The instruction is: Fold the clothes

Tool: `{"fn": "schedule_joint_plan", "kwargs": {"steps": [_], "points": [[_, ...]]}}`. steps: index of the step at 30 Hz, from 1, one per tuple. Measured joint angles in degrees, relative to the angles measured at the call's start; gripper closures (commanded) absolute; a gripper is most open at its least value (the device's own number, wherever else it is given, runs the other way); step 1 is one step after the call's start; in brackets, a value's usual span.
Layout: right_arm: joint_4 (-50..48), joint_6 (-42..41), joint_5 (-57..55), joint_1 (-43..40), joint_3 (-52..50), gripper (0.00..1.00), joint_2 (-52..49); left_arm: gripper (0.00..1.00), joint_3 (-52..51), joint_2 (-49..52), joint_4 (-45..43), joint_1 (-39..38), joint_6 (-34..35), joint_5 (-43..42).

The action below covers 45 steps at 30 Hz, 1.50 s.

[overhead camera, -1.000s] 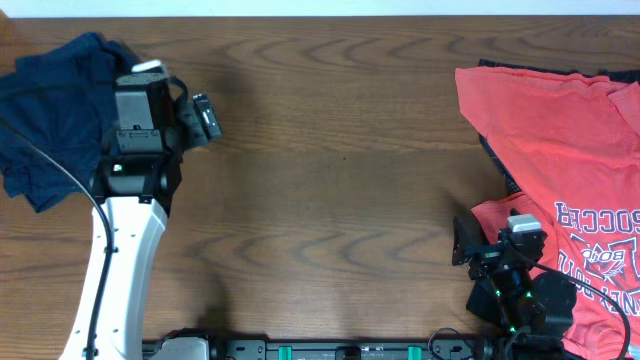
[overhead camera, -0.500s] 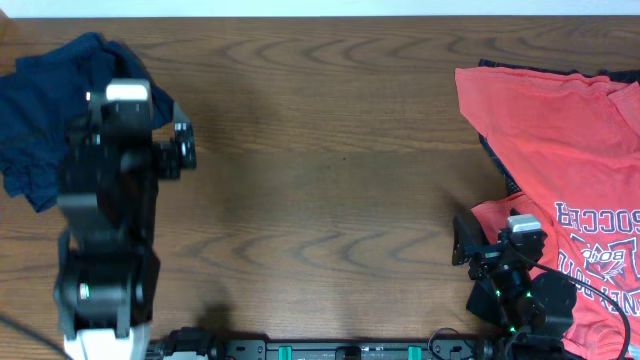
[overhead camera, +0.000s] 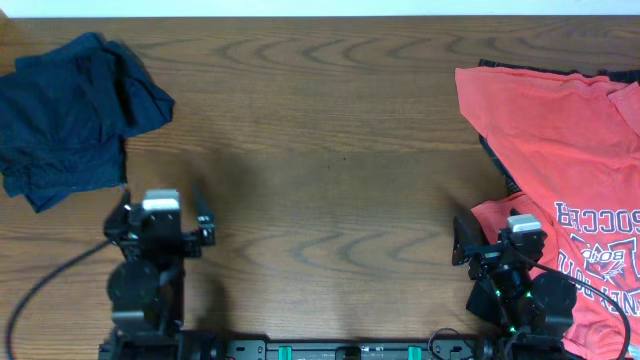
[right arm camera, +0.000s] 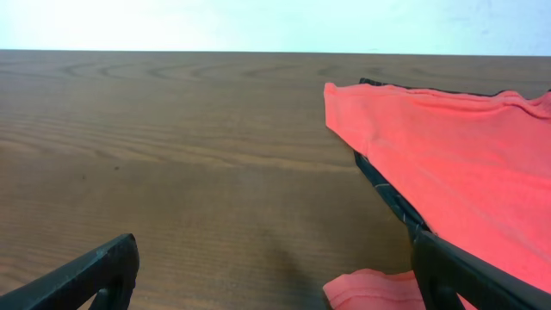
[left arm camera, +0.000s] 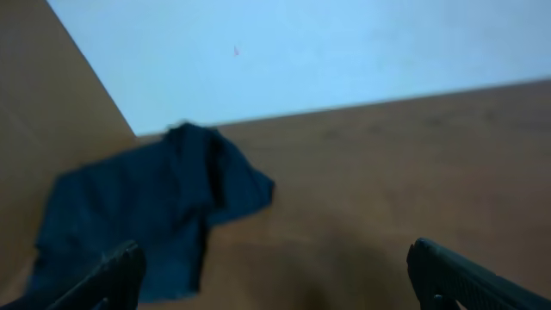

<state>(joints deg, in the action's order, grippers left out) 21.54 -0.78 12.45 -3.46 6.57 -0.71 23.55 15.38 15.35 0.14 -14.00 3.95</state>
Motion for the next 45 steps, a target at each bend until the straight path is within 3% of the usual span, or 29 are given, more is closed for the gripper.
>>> {"fn": "schedule_joint_plan", "kwargs": {"steps": [8, 19, 33, 45], "points": [[0.0, 0.0, 0.0, 0.0, 0.0, 0.01, 0.0, 0.02, -11.6, -5.2, -0.7, 0.0, 0.0, -3.2], [0.0, 0.0, 0.0, 0.0, 0.0, 0.01, 0.0, 0.02, -18.0, -9.4, -3.9, 0.0, 0.0, -4.0], [0.0, 0.0, 0.0, 0.0, 0.0, 0.01, 0.0, 0.02, -18.5, -11.3, -4.4, 0.0, 0.3, -4.0], [0.0, 0.0, 0.0, 0.0, 0.0, 0.01, 0.0, 0.02, -18.5, -7.7, -4.4, 0.0, 8.4, -3.9]]}}
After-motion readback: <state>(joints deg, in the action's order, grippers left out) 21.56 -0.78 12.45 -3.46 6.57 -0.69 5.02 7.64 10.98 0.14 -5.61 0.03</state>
